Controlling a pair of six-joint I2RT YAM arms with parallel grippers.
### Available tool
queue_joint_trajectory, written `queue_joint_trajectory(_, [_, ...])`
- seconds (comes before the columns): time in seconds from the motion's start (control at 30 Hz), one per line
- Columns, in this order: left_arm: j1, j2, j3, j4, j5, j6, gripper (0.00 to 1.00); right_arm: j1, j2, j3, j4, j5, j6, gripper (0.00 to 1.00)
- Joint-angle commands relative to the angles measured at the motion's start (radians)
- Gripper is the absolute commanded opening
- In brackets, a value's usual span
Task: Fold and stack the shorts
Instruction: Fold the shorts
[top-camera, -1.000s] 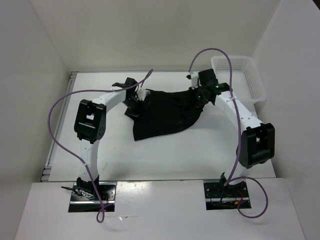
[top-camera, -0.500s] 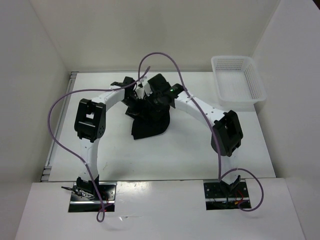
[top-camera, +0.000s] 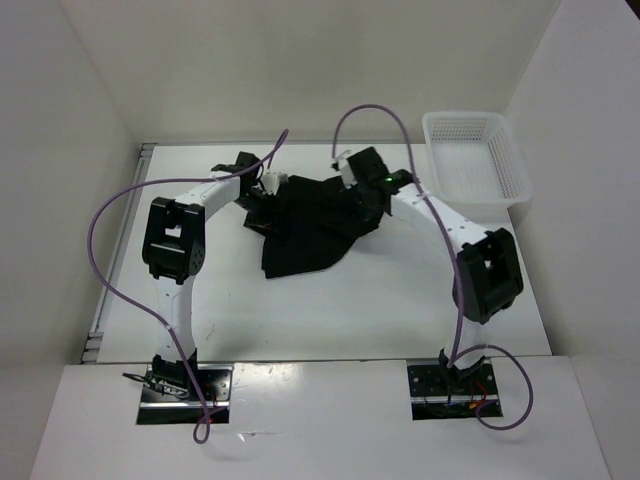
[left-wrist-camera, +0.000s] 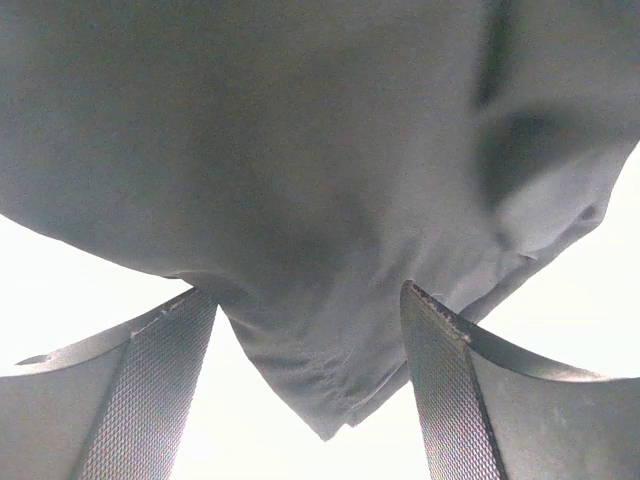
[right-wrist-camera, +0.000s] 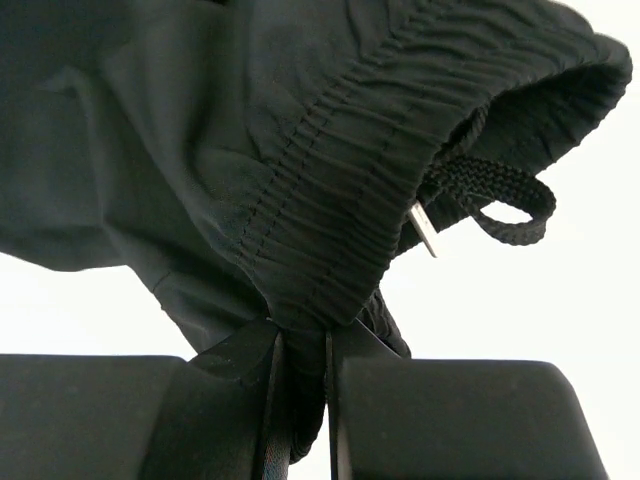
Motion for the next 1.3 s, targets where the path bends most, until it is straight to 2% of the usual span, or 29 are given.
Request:
queue_joint_trajectory(0.0, [0.011,0.062,-0.025,0.014,-0.174,0.033,0.82,-0.116,-0.126,-0.087,0.006,0.051,-0.022,0.00])
queue_joint_trajectory(0.1, [0.011,0.062,-0.016,0.004,-0.195,0.033,0.82,-0.199,-0.145,-0.121,-0.007,-0.039,-0.032,0.00])
queue_joint_trajectory(0.23, [0.001,0.051,-0.005,-0.016,-0.214,0.033,0.82,-0.199,-0.145,-0.132,-0.037,-0.129,-0.070,0.00])
queue_joint_trajectory(0.43, [-0.035,0.037,-0.026,-0.016,-0.347,0.033,0.83,-0.300,-0.145,-0.172,-0.070,-0.196,-0.079,0.00])
queue_joint_trajectory(0.6, [-0.045,0.040,-0.061,0.005,-0.356,0.033,0.83,-0.339,-0.145,-0.202,-0.079,-0.208,-0.090,0.00])
queue_joint_trajectory(0.87, [-0.023,0.050,-0.088,0.027,-0.580,0.033,0.85,-0.348,-0.114,-0.221,-0.079,-0.208,-0.090,0.00])
queue_joint_trajectory(0.93, [-0.014,0.070,-0.097,0.027,-0.596,0.033,0.85,-0.348,-0.091,-0.221,-0.079,-0.208,-0.090,0.01])
queue_joint_trajectory(1.0, [-0.014,0.056,-0.107,0.027,-0.574,0.033,0.85,-0.348,-0.079,-0.221,-0.057,-0.179,-0.076,0.19])
queue_joint_trajectory(1.03, [-0.014,0.042,-0.108,0.027,-0.555,0.033,0.85,-0.348,-0.079,-0.221,-0.057,-0.160,-0.076,0.33])
queue_joint_trajectory(1.17, [-0.025,-0.027,-0.108,0.027,-0.524,0.033,0.86,-0.348,-0.088,-0.230,-0.033,-0.058,-0.076,0.51])
queue_joint_trajectory(1.27, [-0.025,-0.039,-0.108,0.027,-0.595,0.033,0.86,-0.348,-0.128,-0.255,-0.048,0.017,-0.076,0.59])
